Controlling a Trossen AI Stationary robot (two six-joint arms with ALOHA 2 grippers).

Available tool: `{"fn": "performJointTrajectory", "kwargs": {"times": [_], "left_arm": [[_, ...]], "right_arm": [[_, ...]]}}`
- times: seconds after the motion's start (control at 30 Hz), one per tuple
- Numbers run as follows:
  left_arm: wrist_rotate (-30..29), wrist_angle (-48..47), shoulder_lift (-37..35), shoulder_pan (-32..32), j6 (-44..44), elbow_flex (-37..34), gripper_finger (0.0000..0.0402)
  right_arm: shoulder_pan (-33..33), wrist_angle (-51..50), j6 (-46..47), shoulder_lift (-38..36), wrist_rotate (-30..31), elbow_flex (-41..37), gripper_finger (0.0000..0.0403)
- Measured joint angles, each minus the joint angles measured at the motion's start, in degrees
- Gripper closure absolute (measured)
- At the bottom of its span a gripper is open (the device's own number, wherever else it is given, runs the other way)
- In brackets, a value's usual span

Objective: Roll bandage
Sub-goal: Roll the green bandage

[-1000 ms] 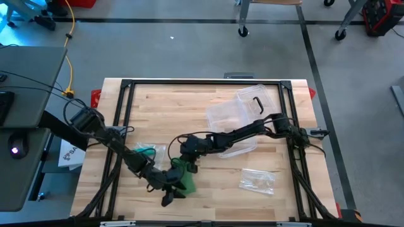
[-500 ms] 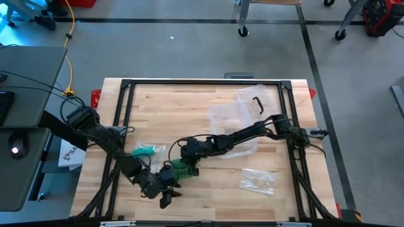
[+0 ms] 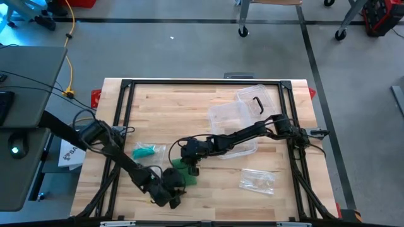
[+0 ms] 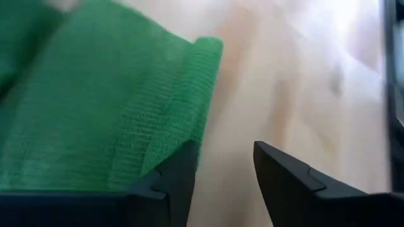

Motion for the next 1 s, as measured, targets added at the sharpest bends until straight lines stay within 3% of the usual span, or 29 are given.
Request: {"fn": "performJointTrajectory", "kwargs": {"times": [0.1, 0.2, 0.5, 0.67, 0.73, 0.8, 0.93, 1.0], "left_arm": [[3.6, -1.3, 0.4, -2.1, 5.7, 3.6, 0.0261], [2.8, -4.7, 0.3, -3.5, 8.3, 8.1, 0.0275], [-10.1, -23.4, 0.3, -3.1, 10.0, 13.1, 0.0290], [-16.3, -36.2, 0.5, -0.2, -0.3, 12.9, 0.0280], [-15.0, -37.7, 0.8, 0.9, -4.3, 11.7, 0.0279], [-9.6, -33.7, 1.1, 1.9, -4.4, 9.8, 0.0281], [3.5, -15.5, 0.9, 1.3, 7.2, 7.5, 0.0293], [6.0, -13.6, 0.7, -0.7, 9.5, 8.4, 0.0305]], "right_arm": [[0.0, -0.1, 0.0, 0.0, -0.1, 0.0, 0.0403], [0.0, -0.2, 0.0, 0.0, -0.2, 0.0, 0.0403], [0.0, -0.1, 0.1, 0.0, -0.2, 0.0, 0.0403], [0.0, -0.1, 0.1, 0.0, -0.2, 0.0, 0.0403], [0.0, -0.1, 0.1, 0.0, -0.2, 0.0, 0.0403], [0.0, -0.1, 0.1, 0.0, -0.2, 0.0, 0.0403], [0.0, -0.3, 0.1, 0.0, -0.2, 0.0, 0.0403], [0.0, -0.6, 0.1, 0.0, -0.4, 0.0, 0.0403]]}}
